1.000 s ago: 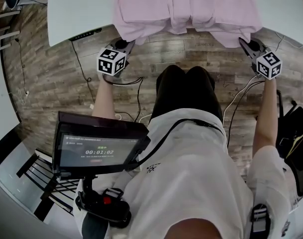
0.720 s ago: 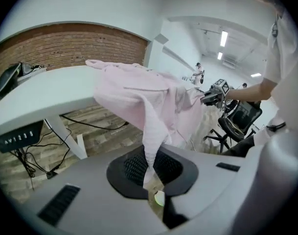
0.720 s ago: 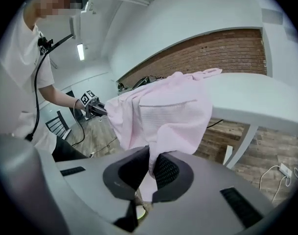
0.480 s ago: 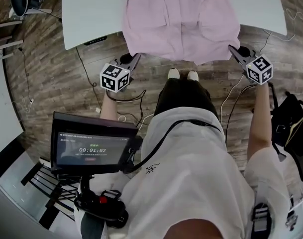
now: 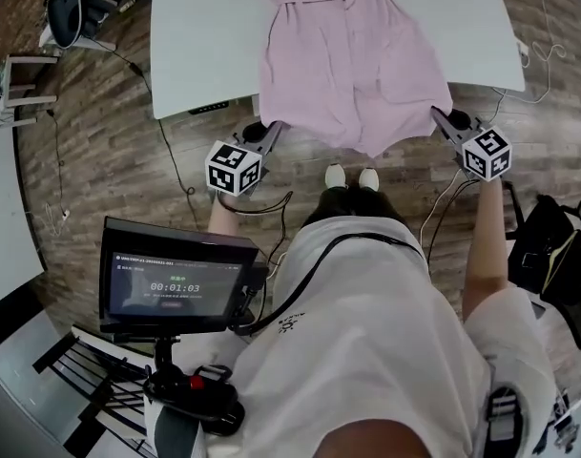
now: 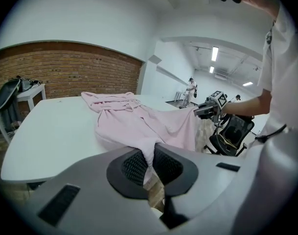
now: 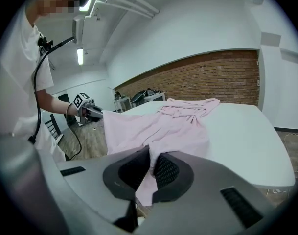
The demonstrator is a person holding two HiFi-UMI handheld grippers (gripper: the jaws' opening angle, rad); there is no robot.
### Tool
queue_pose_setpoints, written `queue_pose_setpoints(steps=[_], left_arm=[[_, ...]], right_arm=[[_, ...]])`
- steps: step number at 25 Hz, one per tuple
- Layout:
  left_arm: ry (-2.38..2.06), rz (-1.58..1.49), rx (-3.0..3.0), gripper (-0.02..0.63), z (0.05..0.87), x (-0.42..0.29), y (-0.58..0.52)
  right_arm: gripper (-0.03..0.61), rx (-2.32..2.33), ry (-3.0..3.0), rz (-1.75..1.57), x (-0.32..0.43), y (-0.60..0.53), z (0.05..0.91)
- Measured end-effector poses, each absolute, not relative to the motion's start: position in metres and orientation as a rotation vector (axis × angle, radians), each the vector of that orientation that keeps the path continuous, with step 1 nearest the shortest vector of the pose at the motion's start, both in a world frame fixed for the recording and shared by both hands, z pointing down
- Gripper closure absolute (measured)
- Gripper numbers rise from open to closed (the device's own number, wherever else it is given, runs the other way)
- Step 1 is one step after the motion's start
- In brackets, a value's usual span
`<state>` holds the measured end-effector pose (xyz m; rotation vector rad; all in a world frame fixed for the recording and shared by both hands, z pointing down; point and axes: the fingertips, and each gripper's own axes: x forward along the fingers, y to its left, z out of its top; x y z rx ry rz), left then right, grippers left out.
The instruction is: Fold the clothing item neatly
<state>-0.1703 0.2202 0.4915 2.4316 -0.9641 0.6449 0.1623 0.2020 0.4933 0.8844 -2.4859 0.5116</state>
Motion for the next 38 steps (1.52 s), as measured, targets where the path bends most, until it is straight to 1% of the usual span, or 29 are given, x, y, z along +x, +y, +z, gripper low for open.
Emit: queue_pose_setpoints(steps=[3,14,26,30,38], left_arm=[[-0.98,0.613,2.438,0.601,0.478,-0.192,0.196],[-1.045,0.48,2.515,0.601,0.444,-0.185,0.162],[-1.13,0.397,2.578,0.601,0.396,-0.189,0.121],[-1.187,0.385,2.547,0.601,0.392,-0.191,0.074],[-1.28,0.387,2.385,0.601,0.413,-0.211,-0.017]], right_arm=[[0.569,0.932,-2.479,0.504,0.142,0.175,0.477],[0.571,1.128,-2.535,0.427,0.167,0.138,0.447],[0.569,1.152,-2.629,0.289,0.167,0.101,0.395],[0.569,1.13,-2.638,0.294,0.175,0.05,0.396],[0.569,1.024,-2.657,0.344,0.173,-0.047,0.416]])
